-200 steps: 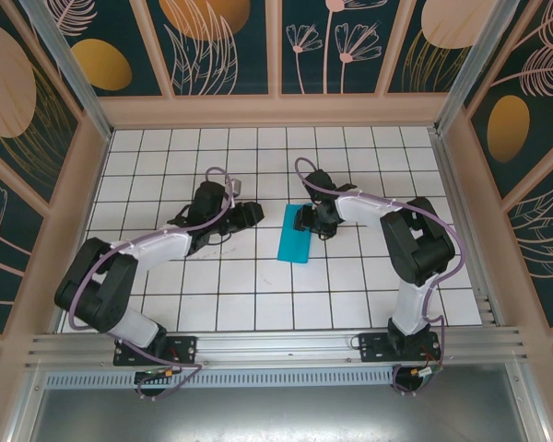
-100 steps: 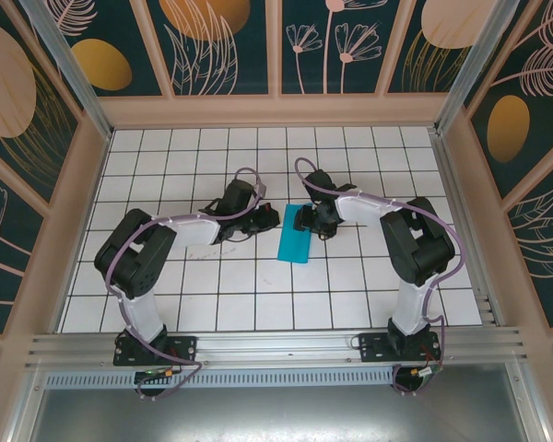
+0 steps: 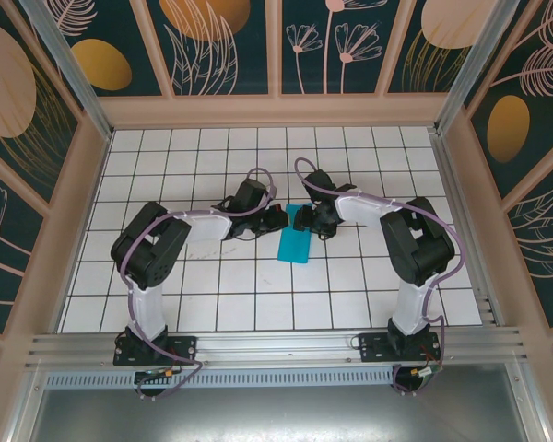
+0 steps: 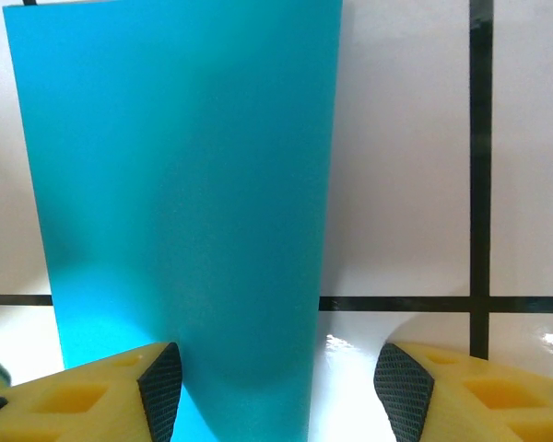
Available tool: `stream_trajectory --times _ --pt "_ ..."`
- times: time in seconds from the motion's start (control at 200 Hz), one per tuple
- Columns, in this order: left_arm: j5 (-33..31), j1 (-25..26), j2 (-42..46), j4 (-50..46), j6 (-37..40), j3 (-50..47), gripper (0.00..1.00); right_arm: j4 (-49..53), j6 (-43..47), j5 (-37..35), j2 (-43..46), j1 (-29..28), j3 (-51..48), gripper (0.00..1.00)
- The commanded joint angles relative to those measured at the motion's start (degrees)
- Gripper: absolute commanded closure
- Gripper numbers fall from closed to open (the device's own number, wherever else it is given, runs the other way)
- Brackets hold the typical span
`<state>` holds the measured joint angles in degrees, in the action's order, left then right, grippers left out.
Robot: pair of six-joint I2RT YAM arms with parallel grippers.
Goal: Fold a paper plane with a square sheet of paper (pick it up from the middle)
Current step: Hold the square sheet of paper at the center of the table.
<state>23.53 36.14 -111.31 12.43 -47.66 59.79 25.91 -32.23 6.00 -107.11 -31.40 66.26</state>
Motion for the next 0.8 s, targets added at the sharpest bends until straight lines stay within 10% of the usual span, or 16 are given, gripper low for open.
stream_trajectory --times 0.0,0.796 --pt "-1.3 0.5 -1.5 -3.1 -0.1 1.6 1.00 1.9 0.5 -3.8 -4.0 0.4 -2.1 0.35" --pt "-3.9 1.9 -5.5 -10.1 1.0 4.9 1.00 1.4 0.2 -3.0 -3.6 0.4 -1.7 0.35"
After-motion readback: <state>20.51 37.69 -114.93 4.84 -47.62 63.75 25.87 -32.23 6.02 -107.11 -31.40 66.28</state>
